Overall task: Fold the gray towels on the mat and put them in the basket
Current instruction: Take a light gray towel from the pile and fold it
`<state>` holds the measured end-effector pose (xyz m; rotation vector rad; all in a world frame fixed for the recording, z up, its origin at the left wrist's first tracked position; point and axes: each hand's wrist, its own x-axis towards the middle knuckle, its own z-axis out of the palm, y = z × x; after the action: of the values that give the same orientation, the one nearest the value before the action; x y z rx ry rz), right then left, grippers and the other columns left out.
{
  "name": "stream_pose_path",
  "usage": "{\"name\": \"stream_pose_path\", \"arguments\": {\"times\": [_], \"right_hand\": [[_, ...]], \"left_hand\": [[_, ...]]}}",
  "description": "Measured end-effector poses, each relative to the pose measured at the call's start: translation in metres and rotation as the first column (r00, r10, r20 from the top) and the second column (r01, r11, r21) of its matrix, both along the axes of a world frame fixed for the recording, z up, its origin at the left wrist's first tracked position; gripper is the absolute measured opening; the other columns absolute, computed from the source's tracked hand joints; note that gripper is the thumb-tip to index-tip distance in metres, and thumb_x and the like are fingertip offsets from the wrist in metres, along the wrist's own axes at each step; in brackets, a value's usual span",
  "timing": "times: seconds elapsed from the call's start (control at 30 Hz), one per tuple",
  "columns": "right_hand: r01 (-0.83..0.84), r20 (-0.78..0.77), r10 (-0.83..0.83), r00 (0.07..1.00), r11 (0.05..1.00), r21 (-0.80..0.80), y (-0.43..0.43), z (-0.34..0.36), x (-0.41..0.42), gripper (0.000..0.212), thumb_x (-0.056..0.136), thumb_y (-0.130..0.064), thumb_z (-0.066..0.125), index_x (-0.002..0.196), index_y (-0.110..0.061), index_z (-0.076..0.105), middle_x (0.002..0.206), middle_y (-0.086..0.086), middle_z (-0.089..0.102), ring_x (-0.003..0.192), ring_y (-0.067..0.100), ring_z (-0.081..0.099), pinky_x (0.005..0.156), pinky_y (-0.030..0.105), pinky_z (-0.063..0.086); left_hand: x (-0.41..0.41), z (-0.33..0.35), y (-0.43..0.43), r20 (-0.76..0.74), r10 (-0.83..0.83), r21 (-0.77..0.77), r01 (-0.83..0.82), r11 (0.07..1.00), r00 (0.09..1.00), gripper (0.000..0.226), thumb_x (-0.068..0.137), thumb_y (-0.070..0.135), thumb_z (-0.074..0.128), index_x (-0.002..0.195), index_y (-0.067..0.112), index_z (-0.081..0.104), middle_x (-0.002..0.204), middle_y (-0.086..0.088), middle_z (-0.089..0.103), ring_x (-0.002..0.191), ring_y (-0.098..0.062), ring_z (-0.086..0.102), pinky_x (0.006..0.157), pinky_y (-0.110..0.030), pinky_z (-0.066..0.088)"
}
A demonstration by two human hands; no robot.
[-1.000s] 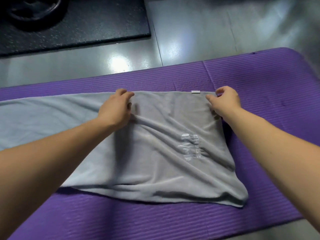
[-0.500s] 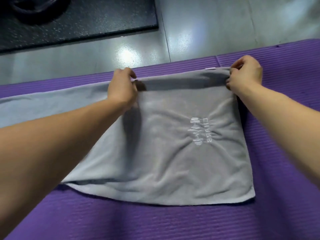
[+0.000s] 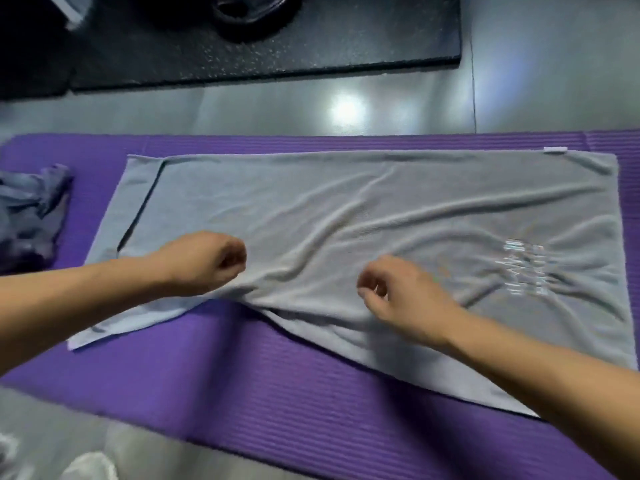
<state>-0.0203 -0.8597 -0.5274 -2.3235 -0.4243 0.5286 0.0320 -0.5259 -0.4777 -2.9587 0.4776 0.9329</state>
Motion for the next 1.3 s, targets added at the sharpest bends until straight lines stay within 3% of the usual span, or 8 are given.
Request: {"name": "stream_pose_path", "arguments": {"times": [0.1, 0.27, 0.5, 0.7, 0.83, 0.97, 1.13, 1.3], "right_hand": [[-0.218, -0.129, 0.22, 0.967, 0.976, 0.029, 0.035, 0.018, -0.042, 0.012, 0.094, -0.034, 0.061, 0.098, -0.026, 0.069, 0.093, -0.011, 0.064, 0.089, 0.009, 0.06, 0.082, 0.024, 0.046], [-0.406, -0.114, 0.396, 0.911, 0.91, -0.082, 0.076, 0.028, -0.059, 0.031, 0.094, -0.039, 0.048, 0.115, -0.029, 0.068, 0.117, -0.013, 0.067, 0.11, 0.007, 0.058, 0.096, 0.02, 0.042], [-0.283, -0.015, 0.29, 0.957, 0.92, -0.27, 0.16, -0.01, -0.048, 0.038, 0.09, -0.042, 0.039, 0.103, -0.024, 0.07, 0.109, -0.001, 0.065, 0.101, 0.025, 0.062, 0.087, 0.035, 0.051], [-0.081, 0.017, 0.101, 0.995, 0.883, -0.463, 0.171, -0.024, -0.049, 0.025, 0.082, -0.031, 0.075, 0.102, -0.02, 0.065, 0.106, 0.002, 0.059, 0.099, 0.03, 0.058, 0.082, 0.037, 0.049], [-0.013, -0.035, -0.007, 0.999, 0.848, -0.529, 0.175, -0.018, -0.039, 0.031, 0.082, -0.043, 0.078, 0.103, -0.026, 0.066, 0.101, -0.002, 0.053, 0.099, 0.025, 0.056, 0.074, 0.032, 0.042], [-0.024, 0.017, 0.04, 0.999, 0.826, -0.563, 0.179, -0.019, -0.042, 0.015, 0.092, -0.036, 0.065, 0.099, -0.022, 0.067, 0.101, 0.003, 0.058, 0.097, 0.031, 0.06, 0.069, 0.033, 0.041], [-0.147, 0.088, 0.238, 0.967, 0.807, -0.572, 0.18, -0.017, -0.059, 0.014, 0.088, -0.024, 0.062, 0.077, -0.016, 0.063, 0.085, 0.007, 0.056, 0.075, 0.034, 0.058, 0.059, 0.036, 0.044], [-0.321, -0.117, 0.316, 0.941, 0.734, -0.598, 0.176, -0.01, -0.086, 0.014, 0.083, -0.036, 0.055, 0.078, -0.025, 0.062, 0.09, -0.001, 0.057, 0.084, 0.026, 0.059, 0.072, 0.033, 0.043]], "left_hand": [[-0.042, -0.001, 0.073, 0.033, -0.059, -0.019, 0.06, 0.998, 0.998, 0.041, 0.084, 0.056, 0.04, 0.085, 0.025, 0.067, 0.086, 0.006, 0.065, 0.077, -0.023, 0.065, 0.064, -0.033, 0.05], [-0.085, -0.036, 0.144, 0.209, -0.197, 0.009, 0.2, 0.98, 0.958, 0.026, 0.083, 0.043, 0.048, 0.08, 0.025, 0.067, 0.078, 0.002, 0.059, 0.063, -0.027, 0.062, 0.047, -0.028, 0.041], [-0.106, -0.085, 0.167, 0.348, -0.018, -0.185, 0.087, 0.979, 0.937, 0.03, 0.094, 0.033, 0.047, 0.11, 0.02, 0.069, 0.101, -0.006, 0.062, 0.085, -0.032, 0.058, 0.062, -0.039, 0.051], [-0.103, -0.1, 0.178, 0.356, 0.022, -0.296, 0.09, 0.951, 0.934, 0.025, 0.092, 0.026, 0.054, 0.104, 0.018, 0.074, 0.094, -0.004, 0.064, 0.084, -0.031, 0.061, 0.064, -0.039, 0.051], [-0.105, -0.096, 0.178, 0.302, 0.117, -0.362, 0.0, 0.932, 0.946, 0.011, 0.085, 0.018, 0.066, 0.093, 0.018, 0.074, 0.088, -0.001, 0.066, 0.081, -0.03, 0.064, 0.067, -0.037, 0.052], [-0.118, -0.092, 0.191, 0.261, 0.052, -0.416, 0.063, 0.907, 0.964, 0.009, 0.08, 0.028, 0.061, 0.084, 0.025, 0.069, 0.083, 0.006, 0.058, 0.079, -0.021, 0.059, 0.069, -0.032, 0.035], [-0.134, -0.091, 0.203, 0.234, 0.027, -0.422, 0.077, 0.903, 0.972, 0.006, 0.081, 0.03, 0.067, 0.086, 0.028, 0.067, 0.091, 0.009, 0.053, 0.088, -0.016, 0.053, 0.078, -0.032, 0.034], [-0.145, -0.09, 0.207, 0.228, -0.069, -0.418, 0.162, 0.894, 0.971, 0.012, 0.078, 0.036, 0.055, 0.08, 0.029, 0.064, 0.089, 0.008, 0.053, 0.084, -0.018, 0.055, 0.075, -0.035, 0.04]]}}
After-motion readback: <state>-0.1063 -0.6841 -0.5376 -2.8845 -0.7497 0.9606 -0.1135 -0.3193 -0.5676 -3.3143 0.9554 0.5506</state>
